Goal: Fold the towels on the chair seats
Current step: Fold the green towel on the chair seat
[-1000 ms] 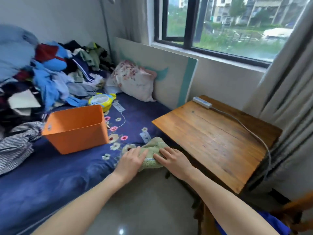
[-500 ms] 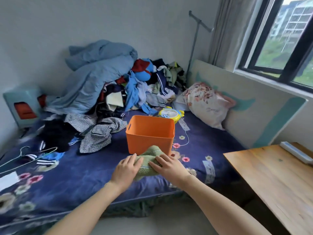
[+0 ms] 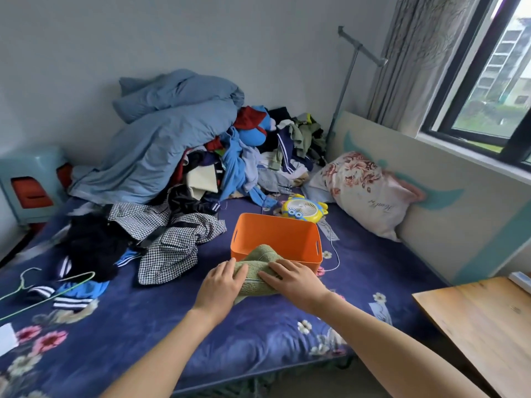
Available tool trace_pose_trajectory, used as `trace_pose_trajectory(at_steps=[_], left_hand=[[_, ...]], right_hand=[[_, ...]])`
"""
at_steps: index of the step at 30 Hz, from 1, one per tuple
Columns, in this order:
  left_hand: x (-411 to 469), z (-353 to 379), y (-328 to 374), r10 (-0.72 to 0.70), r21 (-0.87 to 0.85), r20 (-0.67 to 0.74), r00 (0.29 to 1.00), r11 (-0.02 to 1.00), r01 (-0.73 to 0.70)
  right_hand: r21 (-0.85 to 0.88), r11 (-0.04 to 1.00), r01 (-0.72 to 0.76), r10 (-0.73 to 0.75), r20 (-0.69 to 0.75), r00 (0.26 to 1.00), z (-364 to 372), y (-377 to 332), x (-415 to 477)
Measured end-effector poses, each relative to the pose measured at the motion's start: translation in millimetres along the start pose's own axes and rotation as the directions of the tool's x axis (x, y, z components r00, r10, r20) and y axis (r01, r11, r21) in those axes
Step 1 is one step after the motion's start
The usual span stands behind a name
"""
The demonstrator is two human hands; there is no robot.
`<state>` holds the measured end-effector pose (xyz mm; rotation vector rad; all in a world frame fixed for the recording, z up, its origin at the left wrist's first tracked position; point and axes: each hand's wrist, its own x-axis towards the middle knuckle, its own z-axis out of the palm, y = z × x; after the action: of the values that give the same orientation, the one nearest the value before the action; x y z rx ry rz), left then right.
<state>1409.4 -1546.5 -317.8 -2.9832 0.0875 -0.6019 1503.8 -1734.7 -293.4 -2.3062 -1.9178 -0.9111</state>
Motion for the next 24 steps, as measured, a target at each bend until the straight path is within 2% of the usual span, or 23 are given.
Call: trace_pose_trajectory(at_steps=[6,14,20,24], left_hand=[[37.7,22.8,-20.1,-0.020,0.022,0.005,1.000,1.000,0.020],[129.9,46.6,-39.7,-0.031,0.108,-0.016,0.999,0.994,0.032],[177.1,84.9,-29.2,-0.024,0.116,0.049,0.999,0.993,0.018],[189.9,109.4,-24.6,-0.025,0.107,0.155,0.988,0.994,0.008]], right_hand=[[0.000,1.000,-0.008,0.008,-0.029,1.000,49.1,41.4,21.5],[0.068,0.997,-0.027,0.033,-0.096,0.995,96.5,127.7,44.1],[0.103,0.995,-0.018,0.022,-0.043,0.999,133.4,176.5,30.5],[0.147,0.988,-0.054,0.054,0.003,0.999,164.2,183.8,17.1]])
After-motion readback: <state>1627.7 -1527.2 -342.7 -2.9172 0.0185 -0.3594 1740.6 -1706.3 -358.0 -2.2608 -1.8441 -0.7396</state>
